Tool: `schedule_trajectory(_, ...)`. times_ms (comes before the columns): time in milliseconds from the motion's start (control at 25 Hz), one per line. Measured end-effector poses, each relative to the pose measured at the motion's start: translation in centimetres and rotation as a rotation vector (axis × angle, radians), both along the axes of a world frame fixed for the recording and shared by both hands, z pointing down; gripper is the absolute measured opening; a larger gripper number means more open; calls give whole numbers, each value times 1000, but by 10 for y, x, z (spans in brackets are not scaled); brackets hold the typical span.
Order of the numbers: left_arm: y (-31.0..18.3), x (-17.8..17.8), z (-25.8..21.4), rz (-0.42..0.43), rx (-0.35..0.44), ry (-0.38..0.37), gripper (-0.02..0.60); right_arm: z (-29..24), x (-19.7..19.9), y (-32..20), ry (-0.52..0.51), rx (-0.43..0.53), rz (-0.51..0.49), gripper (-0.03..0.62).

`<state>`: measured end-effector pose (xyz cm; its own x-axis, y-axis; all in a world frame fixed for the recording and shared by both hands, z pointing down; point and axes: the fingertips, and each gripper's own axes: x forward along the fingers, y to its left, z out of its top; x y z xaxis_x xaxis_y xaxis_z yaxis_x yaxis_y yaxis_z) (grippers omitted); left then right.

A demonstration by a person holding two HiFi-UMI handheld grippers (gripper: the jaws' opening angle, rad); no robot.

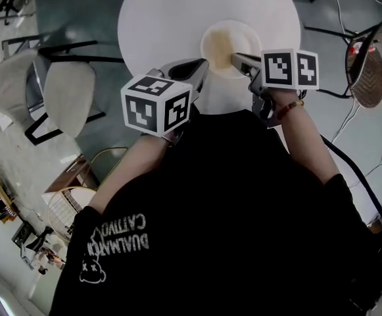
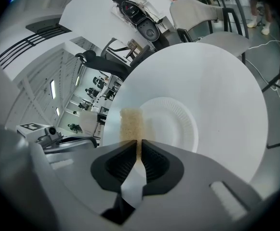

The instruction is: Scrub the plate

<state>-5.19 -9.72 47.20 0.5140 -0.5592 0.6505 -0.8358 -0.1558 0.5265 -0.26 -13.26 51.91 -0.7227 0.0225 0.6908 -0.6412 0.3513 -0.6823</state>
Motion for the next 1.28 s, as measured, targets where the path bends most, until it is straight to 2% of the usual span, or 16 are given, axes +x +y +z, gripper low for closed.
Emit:
schedule_trajectory(320,-7,22,-2,14,-8,-6,-2,-3,27,-13,-5,-4,31,34)
schedule_trajectory(520,-4,17,3,21,-11,-14,-2,1,27,-15,-3,0,52,34)
schedule_trajectory(1280,-7,33,3,39,-7,-28,-2,-2,52,-22,-1,8,104,35)
